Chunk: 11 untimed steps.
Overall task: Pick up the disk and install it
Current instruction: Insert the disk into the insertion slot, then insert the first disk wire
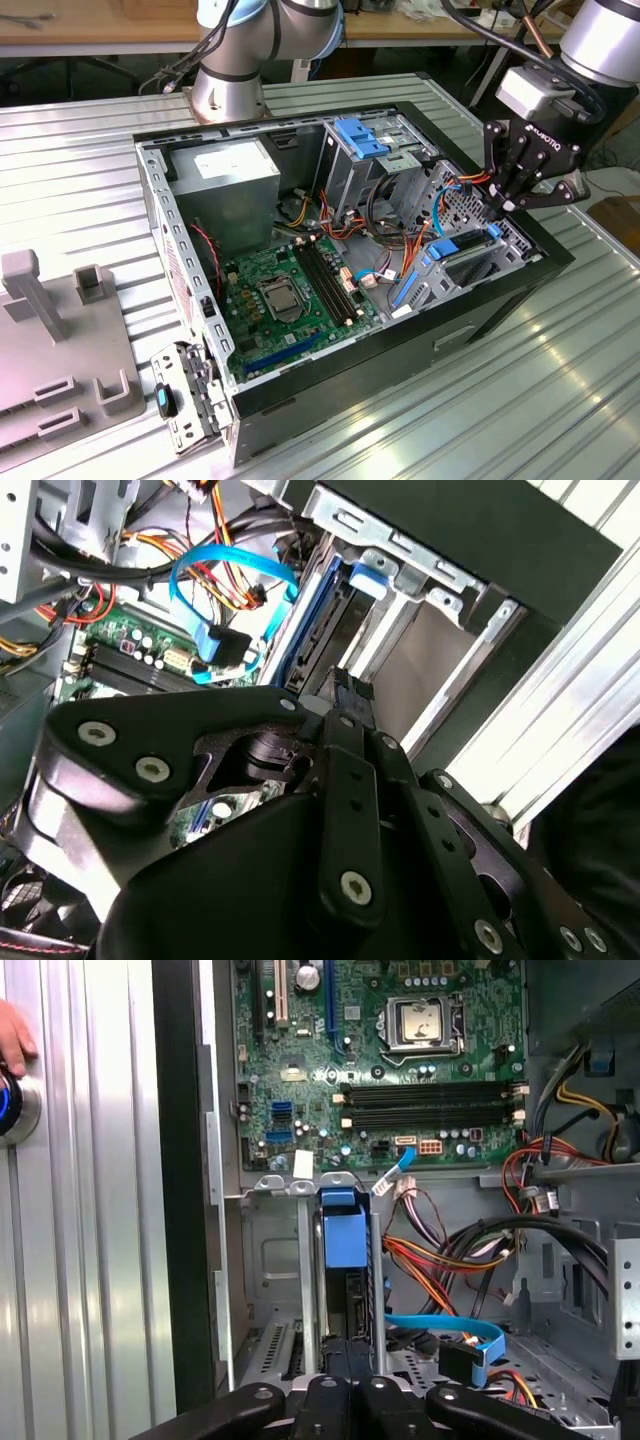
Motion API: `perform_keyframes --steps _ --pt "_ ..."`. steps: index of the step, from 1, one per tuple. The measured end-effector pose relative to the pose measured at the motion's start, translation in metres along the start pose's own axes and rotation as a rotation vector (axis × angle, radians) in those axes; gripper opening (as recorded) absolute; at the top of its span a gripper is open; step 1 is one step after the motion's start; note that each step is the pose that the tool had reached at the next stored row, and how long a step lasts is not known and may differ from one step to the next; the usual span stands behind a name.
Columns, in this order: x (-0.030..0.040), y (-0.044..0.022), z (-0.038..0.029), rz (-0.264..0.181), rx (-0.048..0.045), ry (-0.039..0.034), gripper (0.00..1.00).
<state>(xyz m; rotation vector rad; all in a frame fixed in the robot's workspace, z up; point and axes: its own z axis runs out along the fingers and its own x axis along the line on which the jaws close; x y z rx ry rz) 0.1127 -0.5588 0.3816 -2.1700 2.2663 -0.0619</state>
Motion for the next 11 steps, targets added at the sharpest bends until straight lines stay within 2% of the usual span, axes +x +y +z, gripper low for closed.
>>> perform_keyframes --steps 11 --pt "0.0 0.0 0.0001 0.0 -0.0001 -0.0025 0.11"
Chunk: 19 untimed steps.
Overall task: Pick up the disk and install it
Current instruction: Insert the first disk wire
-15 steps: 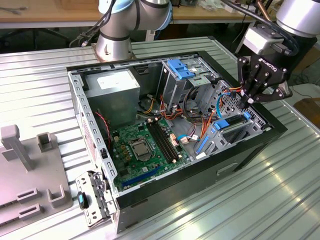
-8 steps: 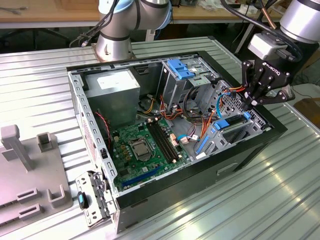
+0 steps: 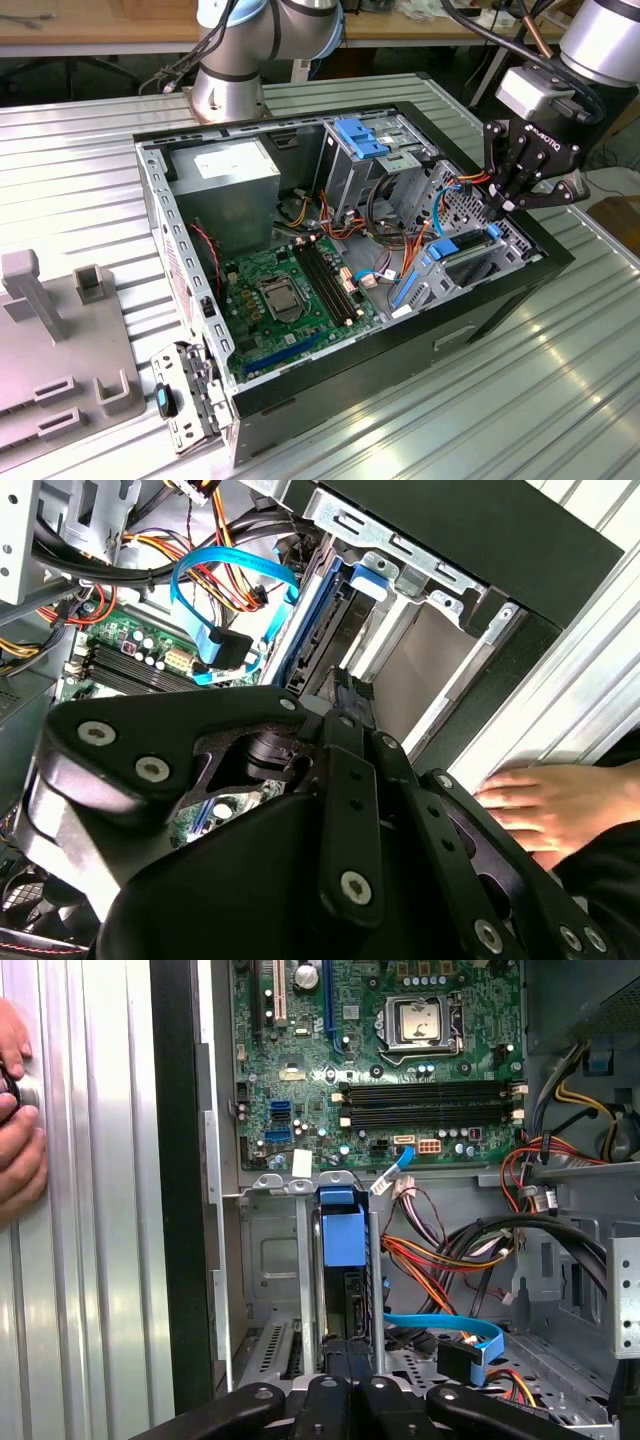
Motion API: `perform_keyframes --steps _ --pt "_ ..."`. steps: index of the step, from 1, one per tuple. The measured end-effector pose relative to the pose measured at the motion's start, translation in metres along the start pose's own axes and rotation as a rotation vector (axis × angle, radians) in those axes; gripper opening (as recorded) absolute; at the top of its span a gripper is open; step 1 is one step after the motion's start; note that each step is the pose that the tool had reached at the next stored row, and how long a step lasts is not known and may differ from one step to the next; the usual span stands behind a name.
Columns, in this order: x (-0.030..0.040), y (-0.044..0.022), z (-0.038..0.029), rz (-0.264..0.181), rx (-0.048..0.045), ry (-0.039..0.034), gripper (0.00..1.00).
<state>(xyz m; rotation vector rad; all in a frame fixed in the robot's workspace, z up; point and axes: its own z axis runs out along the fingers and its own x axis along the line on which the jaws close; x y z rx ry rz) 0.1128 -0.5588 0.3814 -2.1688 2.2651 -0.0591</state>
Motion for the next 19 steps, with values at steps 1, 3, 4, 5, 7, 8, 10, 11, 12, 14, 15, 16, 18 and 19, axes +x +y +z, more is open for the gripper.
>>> perform_keyframes --steps 1,3,4,5,7,8,10,11,12,14,15,16,18,19 --pt "0.0 0.0 0.0 0.0 0.0 -0.0001 0.11" --pt "0.0 0.0 0.0 0.0 0.0 -0.0001 0.11" --pt "0.0 -0.0002 0.0 -0.011 0.0002 -0.0005 0.11" --pt "0.0 -0.0002 0.0 -0.026 0.0005 -0.0009 0.11" --pt "-0.0001 -0.0025 0.0001 -0.044 0.001 -0.0015 0.11" --pt "-0.0005 -0.0044 0.0001 -0.048 0.001 -0.0016 0.11" --pt "-0.0025 -0.0077 0.0001 -0.062 0.0014 -0.0019 0.11" --pt "-0.0038 -0.0085 0.0002 -0.07 0.0016 -0.0022 0.11" --pt "-0.0053 -0.0086 0.0002 -0.077 0.0017 -0.0024 0.11" --pt "-0.0085 -0.0086 0.0 -0.091 0.0021 -0.0019 0.11" --pt "-0.0098 -0.0087 0.0001 -0.097 0.0022 -0.0021 0.11" --pt "-0.0111 -0.0092 0.0001 -0.102 0.0023 -0.002 0.11" --pt "-0.0127 -0.0121 0.0001 -0.112 0.0025 -0.0016 0.11" --pt "-0.013 -0.0136 0.0001 -0.115 0.0026 -0.0015 0.11"
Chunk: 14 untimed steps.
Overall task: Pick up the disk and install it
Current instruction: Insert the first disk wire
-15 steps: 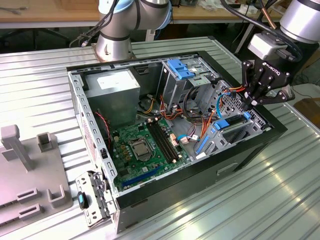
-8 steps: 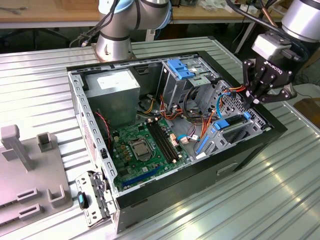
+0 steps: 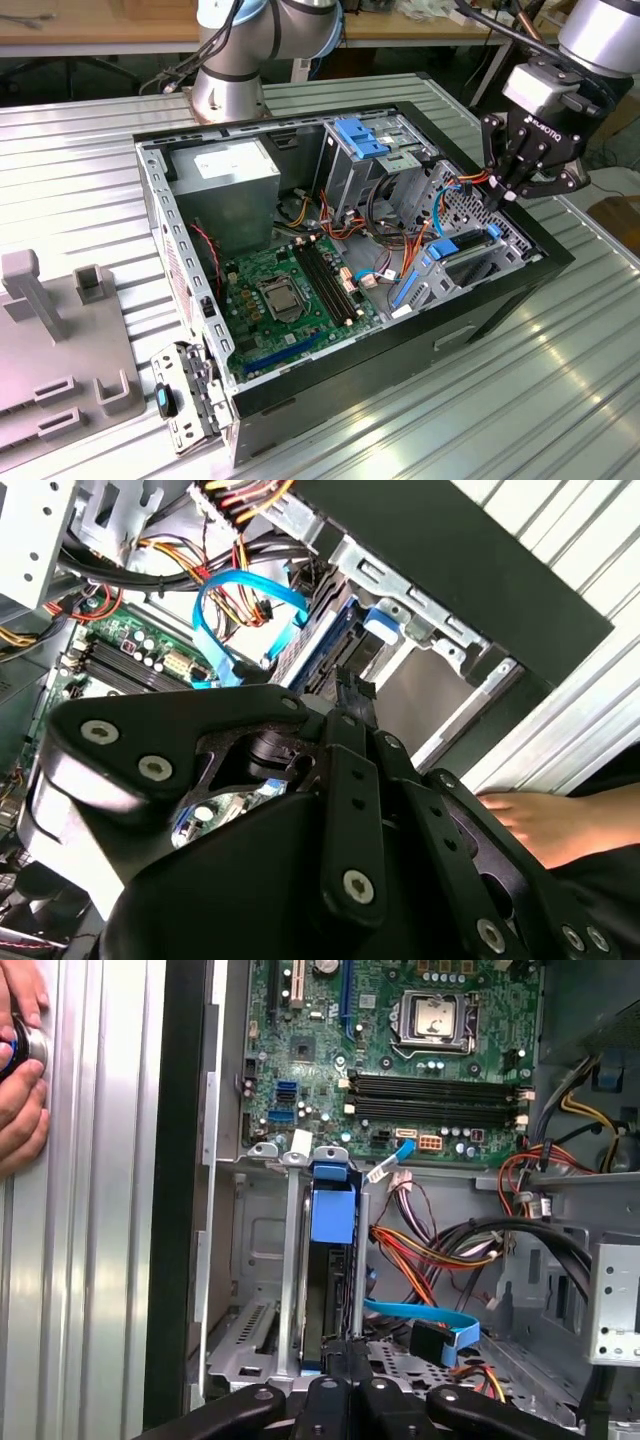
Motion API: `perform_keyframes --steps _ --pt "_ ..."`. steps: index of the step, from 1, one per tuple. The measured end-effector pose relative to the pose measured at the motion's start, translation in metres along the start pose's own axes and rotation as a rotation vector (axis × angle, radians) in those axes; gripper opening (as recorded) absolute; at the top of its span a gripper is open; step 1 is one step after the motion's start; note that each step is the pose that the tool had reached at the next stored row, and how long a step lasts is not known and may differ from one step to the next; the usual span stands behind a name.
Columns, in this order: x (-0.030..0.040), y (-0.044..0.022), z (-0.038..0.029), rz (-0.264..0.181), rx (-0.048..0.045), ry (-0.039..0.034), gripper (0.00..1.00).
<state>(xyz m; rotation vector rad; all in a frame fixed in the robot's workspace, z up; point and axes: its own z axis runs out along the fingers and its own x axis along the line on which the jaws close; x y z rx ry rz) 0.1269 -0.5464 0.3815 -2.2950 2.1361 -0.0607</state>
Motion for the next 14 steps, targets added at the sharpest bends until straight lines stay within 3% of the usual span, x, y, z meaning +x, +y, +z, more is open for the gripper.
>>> perform_keyframes --steps 8,11,12,13,14 --pt "-0.0024 -0.0156 0.0005 -0.035 0.0009 -0.0012 0.11" --pt "-0.0092 -0.0184 0.0003 -0.056 0.0013 -0.0007 0.11" --pt "-0.0106 -0.0186 0.0003 -0.06 0.001 0.0036 0.11" --pt "-0.0124 -0.0188 0.0003 -0.062 0.0002 0.0126 0.11" --pt "-0.0162 -0.0192 0.0002 -0.064 -0.002 0.0343 0.11"
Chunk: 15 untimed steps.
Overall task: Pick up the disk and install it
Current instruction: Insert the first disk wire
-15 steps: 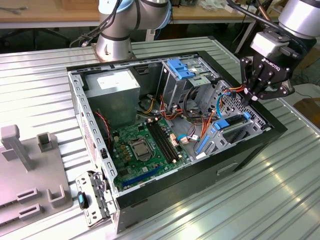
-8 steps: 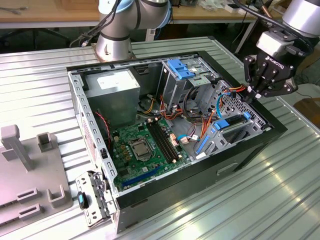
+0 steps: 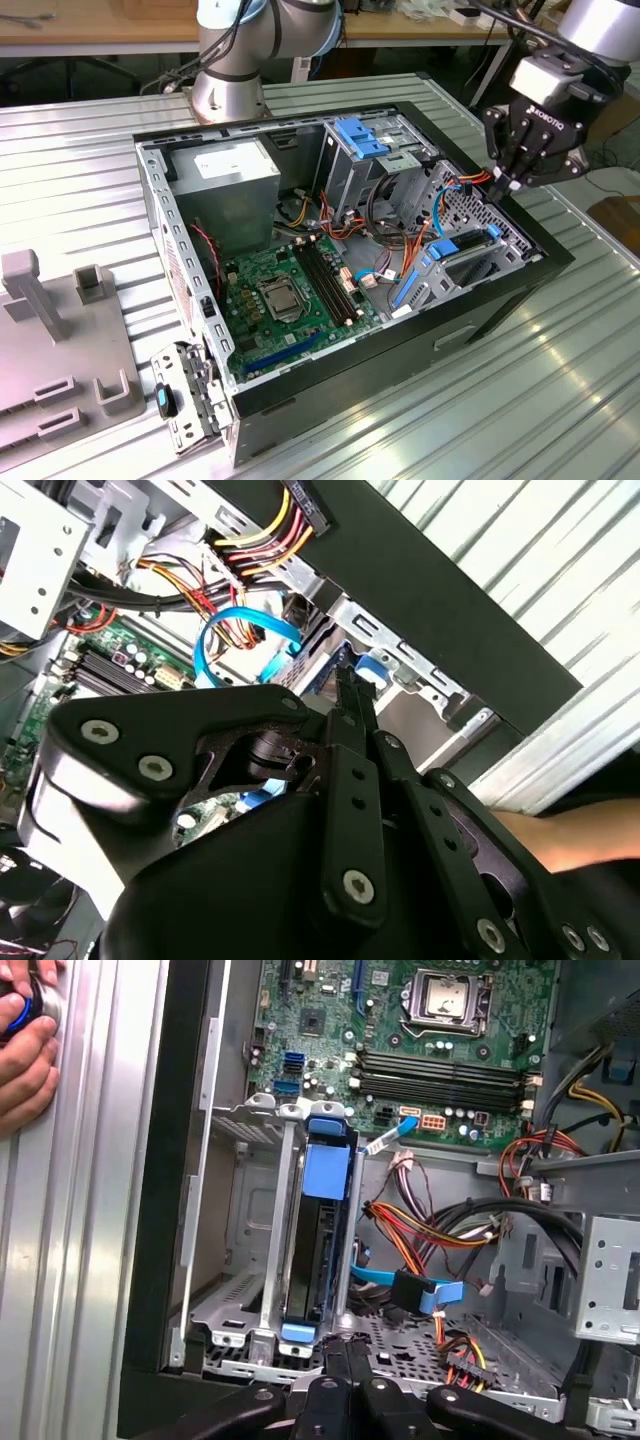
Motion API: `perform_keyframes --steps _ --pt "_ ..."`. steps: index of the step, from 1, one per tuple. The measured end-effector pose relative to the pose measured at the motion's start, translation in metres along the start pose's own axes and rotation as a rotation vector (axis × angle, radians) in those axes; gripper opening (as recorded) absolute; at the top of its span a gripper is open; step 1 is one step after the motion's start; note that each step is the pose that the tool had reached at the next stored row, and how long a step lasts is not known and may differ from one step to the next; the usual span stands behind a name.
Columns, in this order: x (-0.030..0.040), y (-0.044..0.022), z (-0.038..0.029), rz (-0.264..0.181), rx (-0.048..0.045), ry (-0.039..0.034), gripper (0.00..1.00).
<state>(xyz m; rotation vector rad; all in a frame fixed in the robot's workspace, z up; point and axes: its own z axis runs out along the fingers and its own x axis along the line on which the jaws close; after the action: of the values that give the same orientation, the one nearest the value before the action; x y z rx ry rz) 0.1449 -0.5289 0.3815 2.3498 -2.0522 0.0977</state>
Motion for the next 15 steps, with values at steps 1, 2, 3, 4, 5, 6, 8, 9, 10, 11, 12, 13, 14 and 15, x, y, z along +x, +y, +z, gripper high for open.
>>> perform_keyframes --steps 1,2,3,4,5,6,8,9,10,11,12,13,14,15 --pt "-0.0026 -0.0004 0.0 -0.001 -0.0015 0.0116 0.11" --pt "-0.0042 -0.0007 -0.0002 -0.001 -0.0023 0.0175 0.11" --pt "-0.0047 -0.0008 0.0 -0.001 -0.0024 0.0178 0.11" --pt "-0.0047 -0.0009 0.0001 -0.001 -0.0024 0.0174 0.11" --pt "-0.0047 -0.001 0.0002 -0.001 -0.0022 0.0159 0.11" --pt "-0.0051 -0.0014 0.0004 -0.001 -0.0018 0.0136 0.11" --pt "-0.0054 -0.0044 0.0006 -0.001 -0.0014 0.0026 0.11" --pt "-0.0053 -0.0078 0.0008 0.0 -0.002 -0.009 0.11" --pt "-0.0047 -0.0135 0.0011 0.0 -0.0024 -0.0226 0.11" --pt "-0.0048 -0.0166 0.0014 0.0 -0.0028 -0.0268 0.11" --pt "-0.0057 -0.02 0.0018 0.0 -0.0029 -0.0281 0.11" --pt "-0.0091 -0.0226 0.0018 -0.001 -0.003 -0.0281 0.11" --pt "-0.0113 -0.0232 0.0018 -0.003 -0.0029 -0.0282 0.11" --pt "-0.0131 -0.0234 0.0018 -0.009 -0.0026 -0.0282 0.11"
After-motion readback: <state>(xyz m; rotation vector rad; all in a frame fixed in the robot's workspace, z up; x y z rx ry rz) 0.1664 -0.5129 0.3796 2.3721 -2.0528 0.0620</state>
